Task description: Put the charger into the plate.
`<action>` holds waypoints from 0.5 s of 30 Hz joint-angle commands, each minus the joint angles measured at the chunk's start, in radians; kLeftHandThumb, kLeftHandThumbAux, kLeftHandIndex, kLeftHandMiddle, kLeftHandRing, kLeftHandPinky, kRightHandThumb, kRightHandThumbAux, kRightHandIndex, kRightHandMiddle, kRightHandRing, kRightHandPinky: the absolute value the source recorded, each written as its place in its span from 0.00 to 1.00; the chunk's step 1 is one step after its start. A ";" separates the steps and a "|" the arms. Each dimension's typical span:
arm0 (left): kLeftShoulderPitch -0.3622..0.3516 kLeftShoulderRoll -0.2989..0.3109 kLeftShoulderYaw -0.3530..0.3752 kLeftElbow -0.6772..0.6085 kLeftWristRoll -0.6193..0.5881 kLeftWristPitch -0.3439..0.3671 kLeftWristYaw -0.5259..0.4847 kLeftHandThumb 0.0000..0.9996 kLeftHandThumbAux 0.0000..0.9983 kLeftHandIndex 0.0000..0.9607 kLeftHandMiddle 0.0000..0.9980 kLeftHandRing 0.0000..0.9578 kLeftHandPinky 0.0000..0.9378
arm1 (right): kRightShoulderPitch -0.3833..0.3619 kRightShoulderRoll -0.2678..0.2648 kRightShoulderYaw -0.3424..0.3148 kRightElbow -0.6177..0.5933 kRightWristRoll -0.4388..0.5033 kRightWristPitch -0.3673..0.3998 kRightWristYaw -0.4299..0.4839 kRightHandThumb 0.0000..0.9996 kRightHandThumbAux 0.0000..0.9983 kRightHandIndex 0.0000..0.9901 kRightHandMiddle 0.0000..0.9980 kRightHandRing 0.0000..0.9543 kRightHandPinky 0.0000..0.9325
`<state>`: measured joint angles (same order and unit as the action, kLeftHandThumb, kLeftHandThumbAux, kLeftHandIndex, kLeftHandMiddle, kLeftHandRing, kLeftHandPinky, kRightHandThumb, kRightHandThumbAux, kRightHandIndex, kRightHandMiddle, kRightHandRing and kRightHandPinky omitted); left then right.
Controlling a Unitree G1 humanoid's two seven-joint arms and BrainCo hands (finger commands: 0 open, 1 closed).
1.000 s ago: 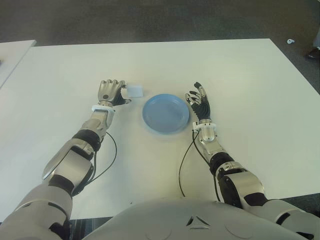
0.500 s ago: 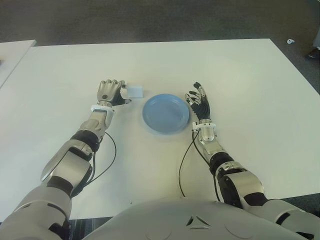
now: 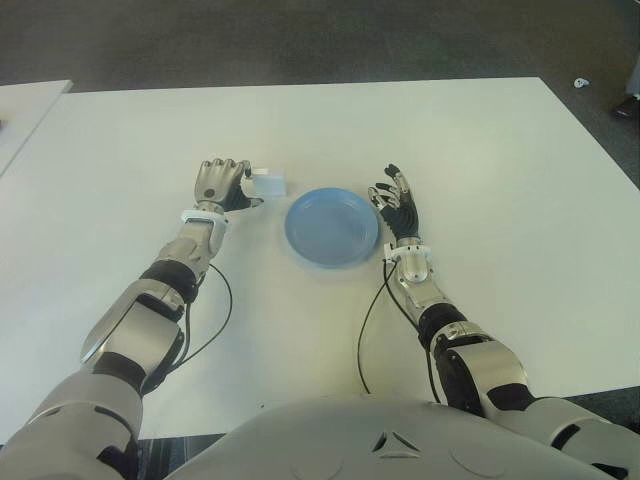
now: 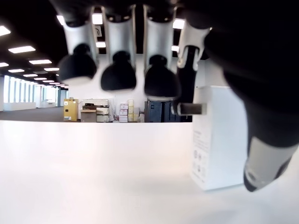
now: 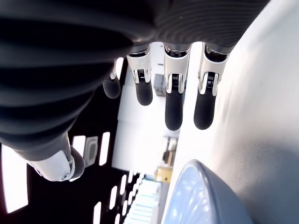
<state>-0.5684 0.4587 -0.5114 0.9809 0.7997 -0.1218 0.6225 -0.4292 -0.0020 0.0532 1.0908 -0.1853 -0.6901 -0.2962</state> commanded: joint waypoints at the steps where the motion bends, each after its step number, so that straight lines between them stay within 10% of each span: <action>1: 0.009 0.001 0.010 -0.013 -0.010 0.006 -0.021 0.74 0.70 0.46 0.85 0.88 0.90 | 0.114 0.022 -0.001 0.103 0.003 0.094 0.013 0.00 0.56 0.00 0.14 0.27 0.36; 15: 0.021 0.001 0.037 -0.078 -0.022 -0.015 -0.025 0.75 0.70 0.46 0.87 0.90 0.93 | 0.109 0.021 -0.005 0.111 0.008 0.091 0.015 0.00 0.56 0.00 0.16 0.30 0.36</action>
<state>-0.5672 0.4587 -0.4798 0.9130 0.7854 -0.1354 0.6202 -0.4344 -0.0002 0.0489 1.0995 -0.1783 -0.6901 -0.2935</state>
